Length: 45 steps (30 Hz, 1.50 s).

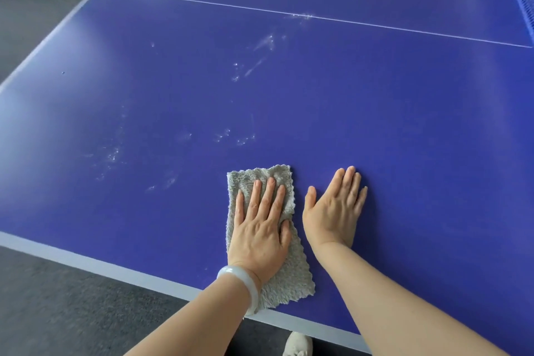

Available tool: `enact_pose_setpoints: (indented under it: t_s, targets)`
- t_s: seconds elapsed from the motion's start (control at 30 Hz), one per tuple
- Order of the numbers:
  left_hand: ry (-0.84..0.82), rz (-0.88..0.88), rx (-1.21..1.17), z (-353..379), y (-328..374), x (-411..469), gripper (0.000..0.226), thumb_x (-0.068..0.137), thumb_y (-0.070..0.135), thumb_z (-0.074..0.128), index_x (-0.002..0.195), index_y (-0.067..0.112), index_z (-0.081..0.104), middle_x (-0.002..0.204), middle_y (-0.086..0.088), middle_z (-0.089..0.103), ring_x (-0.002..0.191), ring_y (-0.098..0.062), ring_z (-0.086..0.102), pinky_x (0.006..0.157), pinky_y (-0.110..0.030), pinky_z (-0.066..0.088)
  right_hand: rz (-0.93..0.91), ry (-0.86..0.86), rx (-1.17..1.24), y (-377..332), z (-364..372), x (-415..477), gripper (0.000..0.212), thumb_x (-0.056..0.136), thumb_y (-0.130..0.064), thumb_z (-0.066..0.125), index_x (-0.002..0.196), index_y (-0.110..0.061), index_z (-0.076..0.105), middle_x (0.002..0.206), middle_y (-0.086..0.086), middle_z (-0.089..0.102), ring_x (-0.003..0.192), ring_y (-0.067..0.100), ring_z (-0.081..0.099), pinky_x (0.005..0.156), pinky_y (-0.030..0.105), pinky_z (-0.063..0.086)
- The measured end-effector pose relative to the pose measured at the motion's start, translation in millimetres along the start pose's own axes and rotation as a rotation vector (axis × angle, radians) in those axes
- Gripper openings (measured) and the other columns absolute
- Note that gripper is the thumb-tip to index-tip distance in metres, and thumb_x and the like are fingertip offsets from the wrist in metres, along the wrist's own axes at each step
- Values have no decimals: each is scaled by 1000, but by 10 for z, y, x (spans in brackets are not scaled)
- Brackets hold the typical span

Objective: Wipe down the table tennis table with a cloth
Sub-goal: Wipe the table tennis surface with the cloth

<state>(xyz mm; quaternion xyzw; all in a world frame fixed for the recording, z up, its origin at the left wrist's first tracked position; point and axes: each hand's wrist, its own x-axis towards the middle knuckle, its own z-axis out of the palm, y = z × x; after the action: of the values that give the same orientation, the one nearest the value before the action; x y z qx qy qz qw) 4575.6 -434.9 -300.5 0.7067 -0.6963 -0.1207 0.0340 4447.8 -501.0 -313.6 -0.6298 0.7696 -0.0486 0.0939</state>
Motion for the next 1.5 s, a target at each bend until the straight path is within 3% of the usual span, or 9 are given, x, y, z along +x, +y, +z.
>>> enact_pose_setpoints:
  t_s: [0.27, 0.4, 0.5, 0.63, 0.77, 0.97, 1.13, 1.23, 1.5]
  targets:
    - [1, 397, 39, -11, -796, -574, 70, 92, 38, 47, 156, 27, 21, 164, 5, 12, 152, -20, 8, 120, -50, 13, 22, 64, -23, -16, 8, -15, 71, 99, -42, 42, 154, -1, 24, 163, 18, 17, 153, 30, 12, 124, 48, 7]
    - [71, 78, 54, -275, -1637, -286, 61, 97, 39, 31, 156, 27, 21, 164, 5, 13, 152, -18, 5, 121, -51, 12, 24, 79, -47, -18, 32, -20, 70, 99, -42, 40, 153, -2, 24, 164, 17, 17, 153, 29, 12, 125, 47, 7]
    - [122, -150, 1, -190, -1260, -263, 64, 97, 39, 26, 157, 24, 11, 165, 3, 2, 152, -20, -7, 122, -50, 2, 31, 106, -36, -23, 34, -25, 68, 99, -41, 41, 152, -1, 27, 162, 19, 21, 152, 30, 16, 124, 48, 9]
    - [69, 293, -62, 113, -513, -610, 63, 95, 37, 37, 155, 21, 24, 165, 1, 10, 152, -25, 4, 118, -55, 14, 34, 126, -17, -5, 53, -26, 66, 100, -39, 43, 152, -1, 29, 162, 18, 22, 152, 30, 17, 125, 46, 9]
    - [3, 606, 32, -47, -1035, -390, 63, 95, 41, 39, 155, 28, 24, 164, 5, 13, 152, -20, 6, 121, -51, 12, 31, 136, 7, -4, 59, -13, 65, 100, -38, 45, 151, -2, 30, 162, 17, 22, 152, 29, 17, 125, 45, 9]
    - [141, -105, -10, -288, -1594, 325, 60, 100, 39, 23, 157, 27, 12, 165, 6, 2, 152, -20, -6, 122, -49, -1, 47, 129, -33, -11, 44, 1, 65, 100, -40, 43, 152, -3, 28, 163, 16, 21, 152, 28, 16, 125, 44, 9]
    - [-15, 597, -30, 65, -456, -33, 60, 100, 40, 30, 156, 23, 19, 164, 4, 14, 152, -22, -3, 120, -54, 9, 44, 119, 3, -7, 28, 14, 60, 102, -34, 42, 153, -3, 29, 163, 14, 20, 152, 27, 16, 125, 42, 8]
    - [-68, 714, 26, 0, -423, 311, 60, 98, 42, 28, 156, 26, 22, 162, 7, 21, 152, -20, 4, 122, -51, 5, 47, 134, 39, -4, 21, 17, 56, 102, -29, 43, 151, -2, 33, 163, 14, 23, 152, 27, 18, 125, 43, 10]
    - [34, 288, 57, -378, -1254, 1557, 59, 99, 45, 23, 156, 32, 16, 164, 13, 8, 152, -17, 0, 122, -46, -2, 42, 126, -42, -41, 9, 1, 58, 104, -35, 38, 151, -1, 32, 162, 15, 24, 150, 30, 23, 123, 48, 17]
